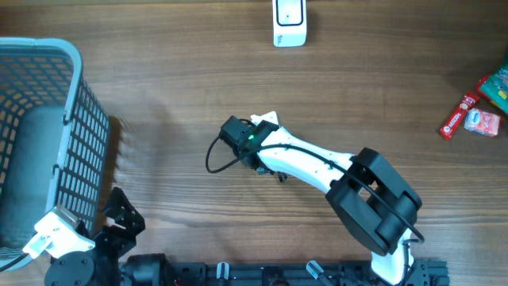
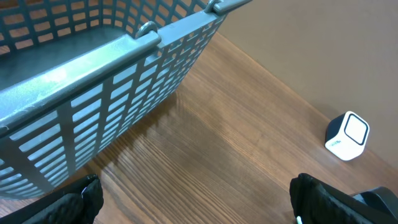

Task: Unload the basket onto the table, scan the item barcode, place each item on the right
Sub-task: 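Bring the right gripper down to the mint-green tissue pack, then grasp the tissue pack with the right gripper and lift it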

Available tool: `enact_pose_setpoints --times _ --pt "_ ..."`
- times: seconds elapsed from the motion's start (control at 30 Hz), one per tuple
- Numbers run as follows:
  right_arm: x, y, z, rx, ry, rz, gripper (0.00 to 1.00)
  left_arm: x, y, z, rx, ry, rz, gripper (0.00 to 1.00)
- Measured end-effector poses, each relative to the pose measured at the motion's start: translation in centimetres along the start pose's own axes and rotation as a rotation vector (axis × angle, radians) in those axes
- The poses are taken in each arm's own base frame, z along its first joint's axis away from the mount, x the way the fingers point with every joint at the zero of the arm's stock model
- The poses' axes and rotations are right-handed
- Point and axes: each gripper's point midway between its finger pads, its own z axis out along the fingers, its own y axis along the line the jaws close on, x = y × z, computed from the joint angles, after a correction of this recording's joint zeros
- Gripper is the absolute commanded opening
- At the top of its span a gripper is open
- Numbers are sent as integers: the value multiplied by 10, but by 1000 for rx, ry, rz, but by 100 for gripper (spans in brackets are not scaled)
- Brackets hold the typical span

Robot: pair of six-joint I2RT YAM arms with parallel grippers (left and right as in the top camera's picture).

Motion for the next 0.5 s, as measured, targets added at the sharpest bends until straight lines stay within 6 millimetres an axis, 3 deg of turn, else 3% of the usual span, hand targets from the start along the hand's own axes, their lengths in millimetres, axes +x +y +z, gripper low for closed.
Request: enact_pose_setpoints --times 0.3,0.5 --pt "-33 16 -9 -65 -114 -42 54 0 0 0 0 0 0 100" --pt "-33 20 -1 -69 -125 -60 46 0 0 0 0 0 0 100"
